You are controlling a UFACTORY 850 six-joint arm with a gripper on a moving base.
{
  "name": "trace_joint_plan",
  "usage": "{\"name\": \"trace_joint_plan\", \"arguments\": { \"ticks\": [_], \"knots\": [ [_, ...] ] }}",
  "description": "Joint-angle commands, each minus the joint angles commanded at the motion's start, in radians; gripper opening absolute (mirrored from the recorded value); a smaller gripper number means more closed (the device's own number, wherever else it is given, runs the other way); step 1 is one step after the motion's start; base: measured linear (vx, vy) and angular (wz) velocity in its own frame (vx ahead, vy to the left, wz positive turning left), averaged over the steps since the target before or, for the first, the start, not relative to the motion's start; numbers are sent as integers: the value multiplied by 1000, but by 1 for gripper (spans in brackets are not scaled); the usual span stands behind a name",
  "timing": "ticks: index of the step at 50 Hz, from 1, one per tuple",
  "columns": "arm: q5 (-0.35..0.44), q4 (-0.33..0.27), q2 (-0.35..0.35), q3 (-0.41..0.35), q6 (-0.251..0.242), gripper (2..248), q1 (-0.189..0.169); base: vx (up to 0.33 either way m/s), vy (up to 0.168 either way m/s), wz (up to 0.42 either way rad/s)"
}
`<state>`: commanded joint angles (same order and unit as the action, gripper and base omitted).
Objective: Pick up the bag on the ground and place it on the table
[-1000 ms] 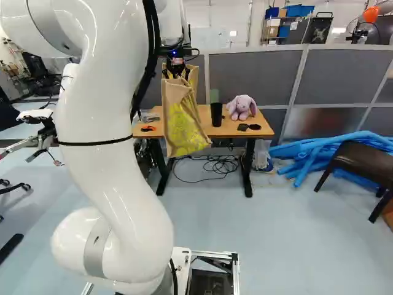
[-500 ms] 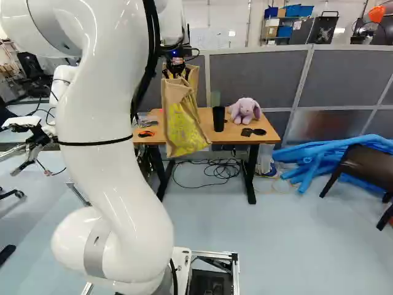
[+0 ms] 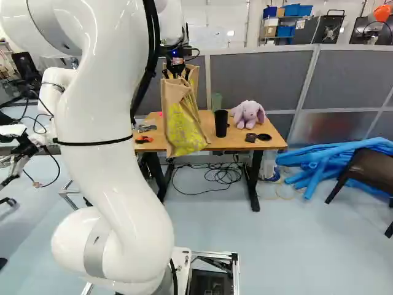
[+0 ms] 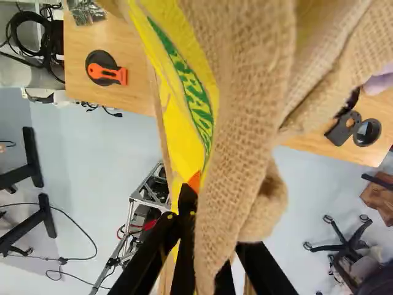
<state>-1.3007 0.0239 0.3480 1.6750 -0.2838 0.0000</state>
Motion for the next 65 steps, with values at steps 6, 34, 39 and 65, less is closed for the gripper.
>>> {"name": "trace_joint_plan", "arguments": {
  "ticks": [6,34,39,65],
  "knots": [
    [0,0,0,0,0,21,0,142,51,-26],
    [0,0,0,0,0,21,0,90,33,-14],
    [0,0,0,0,0,21,0,-4,-1,4],
    [0,0,0,0,38,21,0,0,0,0]
  ]
}}
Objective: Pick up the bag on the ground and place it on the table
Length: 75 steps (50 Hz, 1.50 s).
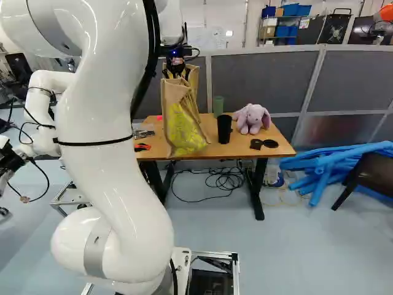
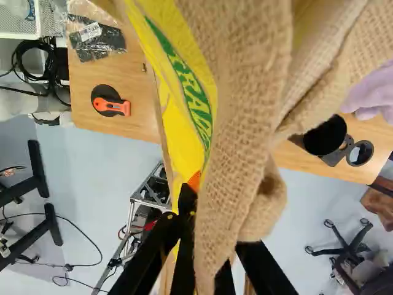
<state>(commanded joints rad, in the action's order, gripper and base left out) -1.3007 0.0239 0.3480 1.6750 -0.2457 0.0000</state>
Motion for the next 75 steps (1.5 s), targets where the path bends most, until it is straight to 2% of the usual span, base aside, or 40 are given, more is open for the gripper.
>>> {"name": "trace_joint_plan", "arguments": {
  "ticks": [24,28,57,75],
  "knots": [
    [0,0,0,0,243,21,0,0,0,0],
    [0,0,0,0,268,21,0,0,0,0],
    [0,0,4,5,284,21,0,0,0,0],
    [0,0,50,66,284,21,0,0,0,0]
  ]
}}
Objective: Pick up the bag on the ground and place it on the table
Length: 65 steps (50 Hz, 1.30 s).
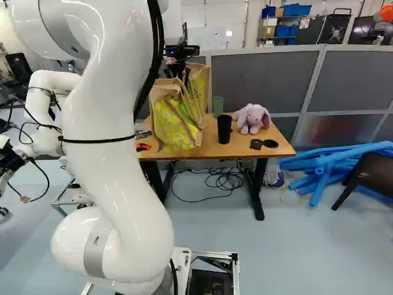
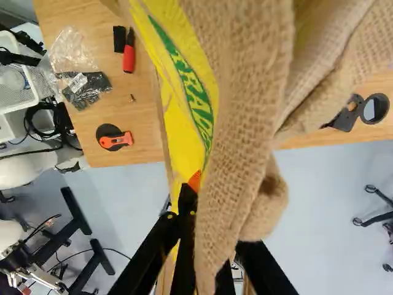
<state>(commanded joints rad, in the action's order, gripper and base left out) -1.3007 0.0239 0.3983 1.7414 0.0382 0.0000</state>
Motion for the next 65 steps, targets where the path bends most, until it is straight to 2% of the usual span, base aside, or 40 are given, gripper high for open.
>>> {"name": "trace_joint_plan", "arguments": {
  "ticks": [18,65],
  "knots": [
    [0,0,69,80,0,21,0,0,0,0],
    [0,0,274,220,0,21,0,0,0,0]
  ]
}}
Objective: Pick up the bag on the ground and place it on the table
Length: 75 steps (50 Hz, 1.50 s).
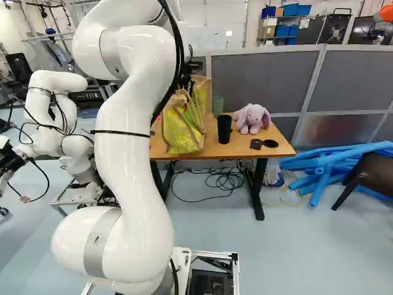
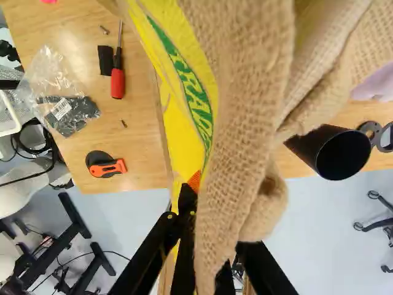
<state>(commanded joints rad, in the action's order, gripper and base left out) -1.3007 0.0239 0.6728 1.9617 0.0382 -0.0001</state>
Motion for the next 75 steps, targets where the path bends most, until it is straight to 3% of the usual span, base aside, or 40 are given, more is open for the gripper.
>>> {"name": "trace_joint_plan", "arguments": {
  "ticks": [19,31,32,36,37,41,42,46,47,52,53,57,58,62,63,75],
  "knots": [
    [0,0,82,63,0,21,0,0,0,0],
    [0,0,94,75,0,22,0,0,0,0],
    [0,0,94,75,0,46,0,0,0,0],
    [0,0,95,75,0,46,0,0,0,0],
    [0,0,95,75,0,81,0,0,0,0],
    [0,0,95,75,0,81,0,0,0,0],
    [0,0,95,75,0,115,0,0,0,0],
    [0,0,95,75,0,115,0,0,0,0],
    [0,0,95,75,0,150,0,0,0,0],
    [0,0,95,75,0,150,0,0,0,0],
    [0,0,95,75,0,186,0,0,0,0],
    [0,0,95,75,0,186,0,0,0,0],
    [0,0,95,75,0,223,0,0,0,0],
    [0,0,91,75,0,223,0,0,0,0],
    [0,0,89,75,0,247,0,0,0,0],
    [0,0,64,74,0,247,0,0,0,0]
  ]
}}
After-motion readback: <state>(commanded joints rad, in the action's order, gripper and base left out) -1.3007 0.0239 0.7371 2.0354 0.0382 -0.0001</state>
